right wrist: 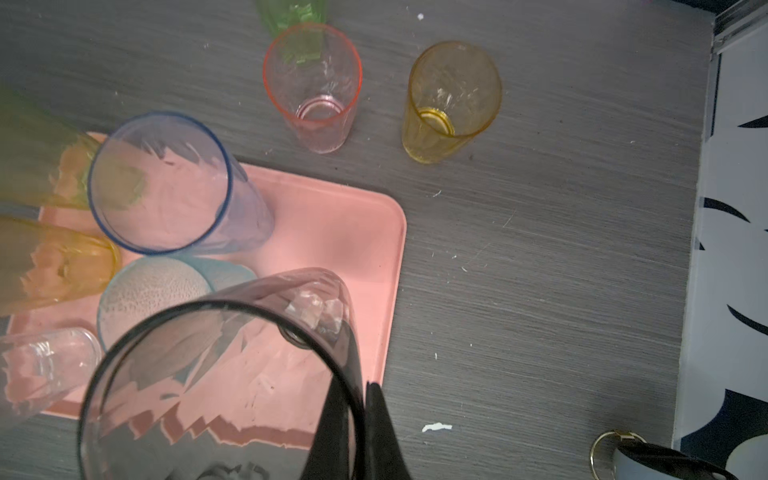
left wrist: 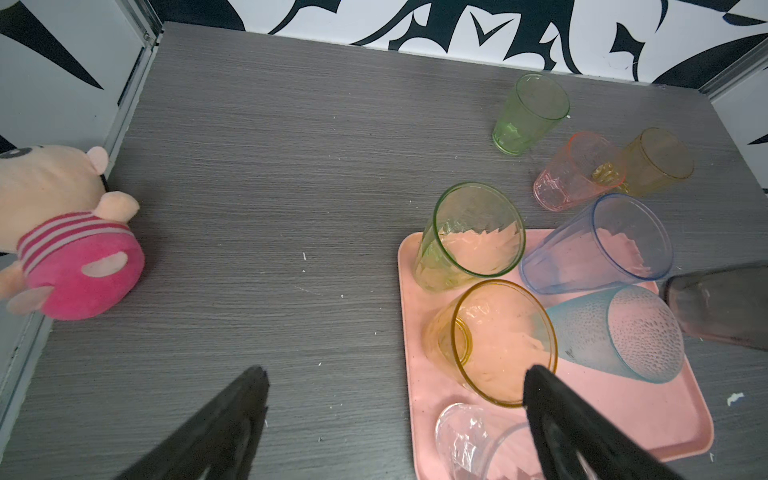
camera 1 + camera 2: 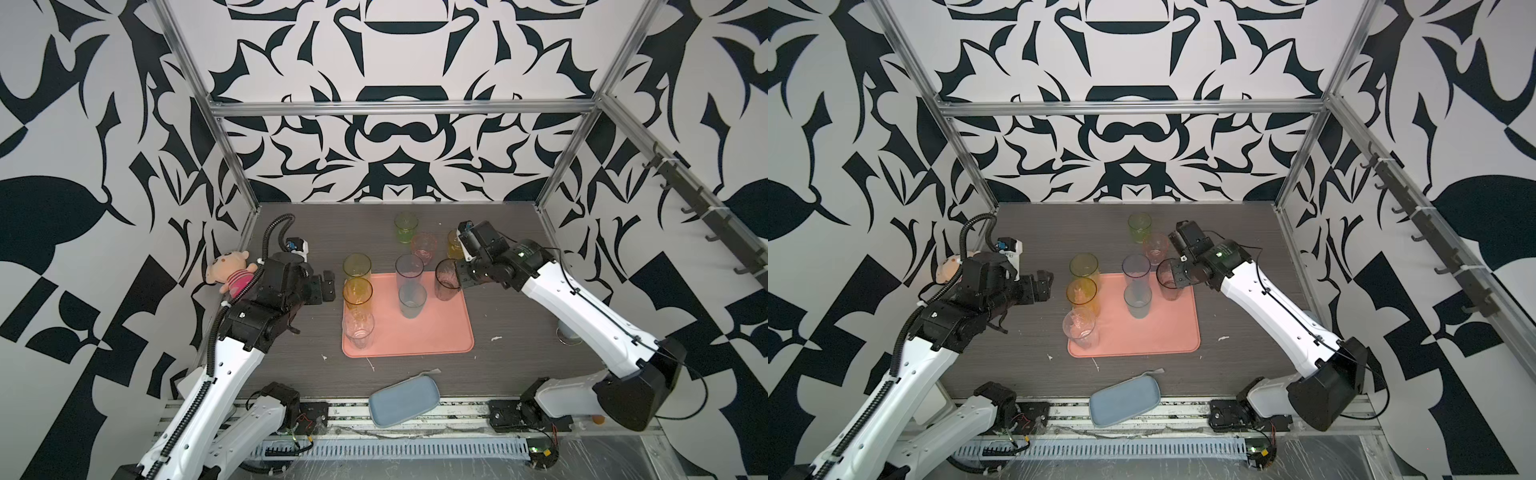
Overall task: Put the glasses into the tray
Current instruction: 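Lower the grey glass onto the tray near the teal glass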
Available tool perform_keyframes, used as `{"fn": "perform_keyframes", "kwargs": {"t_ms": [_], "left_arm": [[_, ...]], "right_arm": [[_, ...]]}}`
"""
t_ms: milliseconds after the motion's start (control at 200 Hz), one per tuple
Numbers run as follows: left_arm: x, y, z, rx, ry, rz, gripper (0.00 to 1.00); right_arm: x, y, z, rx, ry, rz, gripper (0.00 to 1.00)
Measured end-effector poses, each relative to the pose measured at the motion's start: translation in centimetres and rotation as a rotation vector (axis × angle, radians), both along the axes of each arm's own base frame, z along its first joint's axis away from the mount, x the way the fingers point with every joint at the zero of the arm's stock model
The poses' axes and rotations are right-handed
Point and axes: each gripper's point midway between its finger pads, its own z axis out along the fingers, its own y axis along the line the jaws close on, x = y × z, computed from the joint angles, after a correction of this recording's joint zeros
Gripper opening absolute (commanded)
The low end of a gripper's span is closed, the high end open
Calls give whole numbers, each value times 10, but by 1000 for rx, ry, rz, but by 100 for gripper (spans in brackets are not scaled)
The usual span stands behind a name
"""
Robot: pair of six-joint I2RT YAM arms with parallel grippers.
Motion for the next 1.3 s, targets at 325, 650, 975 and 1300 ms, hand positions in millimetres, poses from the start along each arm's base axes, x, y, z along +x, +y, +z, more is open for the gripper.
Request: {"fn": "perform_keyframes", "kwargs": {"t_ms": [325, 650, 975, 1300], "left_arm": [[0, 0, 0, -1, 0, -1, 100], [0, -1, 0, -3, 1, -3, 99], [0, -2, 0, -8, 4, -7, 99], [-1, -2, 0, -10, 5, -10, 99]], "right_arm": [[-35, 13, -29, 7, 50, 94, 0], [-59, 42, -43, 54, 103, 194, 0], [-67, 55, -55, 92, 150, 190, 0], [-71, 65, -66, 91, 179, 179, 0]]}}
